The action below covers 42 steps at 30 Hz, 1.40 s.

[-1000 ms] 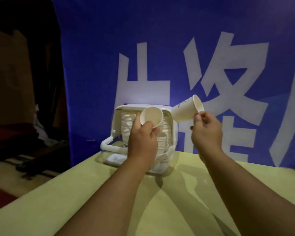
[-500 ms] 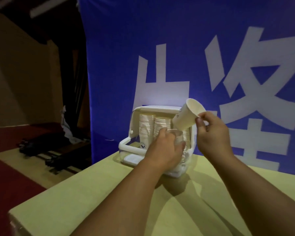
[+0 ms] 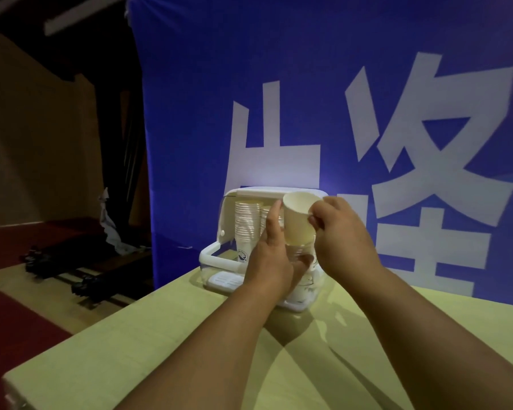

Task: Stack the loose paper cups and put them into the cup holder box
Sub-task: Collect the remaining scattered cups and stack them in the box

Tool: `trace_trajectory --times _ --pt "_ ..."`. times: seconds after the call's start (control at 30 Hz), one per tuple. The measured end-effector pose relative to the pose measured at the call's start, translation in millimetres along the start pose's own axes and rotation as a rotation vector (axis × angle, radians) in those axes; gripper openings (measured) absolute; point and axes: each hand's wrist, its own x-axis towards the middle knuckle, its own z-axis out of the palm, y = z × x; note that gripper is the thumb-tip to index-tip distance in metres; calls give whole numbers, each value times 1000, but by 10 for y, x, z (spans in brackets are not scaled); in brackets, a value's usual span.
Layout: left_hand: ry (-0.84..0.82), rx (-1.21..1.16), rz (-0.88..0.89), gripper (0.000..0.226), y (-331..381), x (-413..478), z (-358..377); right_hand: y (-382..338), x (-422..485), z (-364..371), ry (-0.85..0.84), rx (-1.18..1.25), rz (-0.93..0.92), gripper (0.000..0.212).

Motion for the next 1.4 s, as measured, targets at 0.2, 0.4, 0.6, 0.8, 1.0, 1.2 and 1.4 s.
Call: trace_trajectory --times 0.2,0.4,0.6,0.8,1.0,1.2,1.4 --pt "-10 20 52 106 9 -28 21 130 -141 143 -212 128 83 43" --pt "-80 64 -63 72 -44 8 88 234 -208 260 -335 -46 98 55" --pt "-34 82 -29 55 -22 -45 58 311 -229 311 -297 78 181 60" --pt "124 112 99 12 273 -246 6 395 -364 -2 -50 142 343 7" --pt "-248 125 106 19 834 -611 123 630 -769 -750 -40 36 437 16" --pt "-446 26 132 14 1483 -1054 332 1094 -1286 -1766 -226 -121 559 11" --pt "-659 -145 94 10 2111 -1523 726 1670 -1803 -2570 -449 -245 732 37"
